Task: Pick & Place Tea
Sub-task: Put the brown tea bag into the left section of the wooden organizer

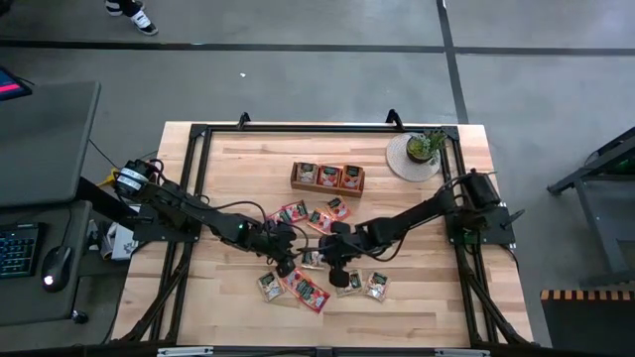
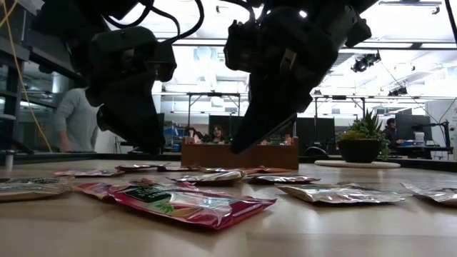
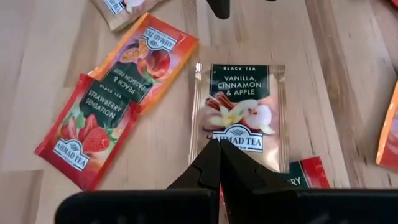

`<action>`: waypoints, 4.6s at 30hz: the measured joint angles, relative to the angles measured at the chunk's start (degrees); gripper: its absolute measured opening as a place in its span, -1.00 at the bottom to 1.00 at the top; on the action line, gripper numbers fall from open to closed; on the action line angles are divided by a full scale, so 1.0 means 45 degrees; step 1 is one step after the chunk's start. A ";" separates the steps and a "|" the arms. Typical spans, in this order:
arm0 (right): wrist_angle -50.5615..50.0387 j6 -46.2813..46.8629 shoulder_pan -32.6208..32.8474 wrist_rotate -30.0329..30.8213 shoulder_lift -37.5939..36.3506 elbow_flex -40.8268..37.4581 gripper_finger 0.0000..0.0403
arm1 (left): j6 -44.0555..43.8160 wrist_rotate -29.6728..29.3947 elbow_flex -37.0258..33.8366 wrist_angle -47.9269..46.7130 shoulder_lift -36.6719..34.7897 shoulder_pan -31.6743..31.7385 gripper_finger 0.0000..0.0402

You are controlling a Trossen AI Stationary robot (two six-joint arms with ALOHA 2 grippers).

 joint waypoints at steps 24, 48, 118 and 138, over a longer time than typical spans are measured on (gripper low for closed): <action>0.0266 0.0384 -0.0006 0.0042 0.0875 0.0024 -1.00 | -0.2738 -0.0073 0.0005 0.0800 0.0438 0.0175 -0.11; 0.0392 0.0369 -0.0006 0.0210 0.0885 0.0000 -1.00 | -0.7436 0.1668 0.0005 0.3756 0.1877 0.0768 -0.11; -0.5852 -0.0709 -0.1362 0.1844 -0.8818 -0.0596 -1.00 | -0.2549 0.2291 0.0570 0.0017 -0.1344 0.2692 -1.00; -0.1828 0.0534 -0.1766 0.1880 -1.5414 -0.7387 -1.00 | 0.5974 0.3974 0.4496 -0.6057 -0.3183 0.9537 -1.00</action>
